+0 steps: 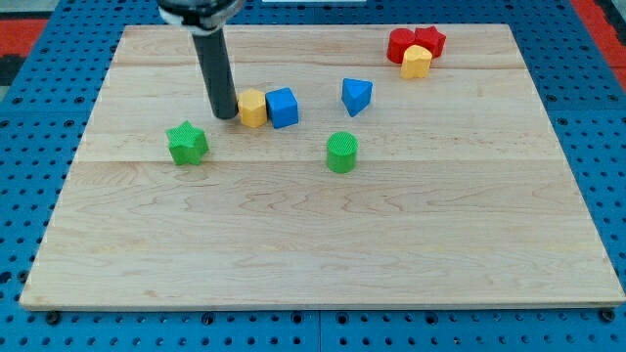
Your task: Place the green circle and yellow hexagon in a diagonal line
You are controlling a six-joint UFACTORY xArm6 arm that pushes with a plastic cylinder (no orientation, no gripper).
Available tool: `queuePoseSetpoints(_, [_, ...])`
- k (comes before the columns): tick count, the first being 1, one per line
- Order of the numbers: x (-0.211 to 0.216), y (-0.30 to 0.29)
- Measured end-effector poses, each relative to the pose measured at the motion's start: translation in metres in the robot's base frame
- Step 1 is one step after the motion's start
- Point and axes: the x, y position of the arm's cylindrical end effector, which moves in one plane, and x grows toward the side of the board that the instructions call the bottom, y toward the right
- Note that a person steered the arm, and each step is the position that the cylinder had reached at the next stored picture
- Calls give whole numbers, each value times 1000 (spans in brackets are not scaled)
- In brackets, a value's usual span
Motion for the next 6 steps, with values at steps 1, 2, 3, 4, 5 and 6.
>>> queuePoseSetpoints(1, [-9,6])
queuePoseSetpoints(2, [-10,-3])
queuePoseSetpoints(3, [-15,-3])
queuePoseSetpoints(4, [-19,-3])
queuePoseSetpoints(5, [4,-3])
queuePoseSetpoints(6, [23,13])
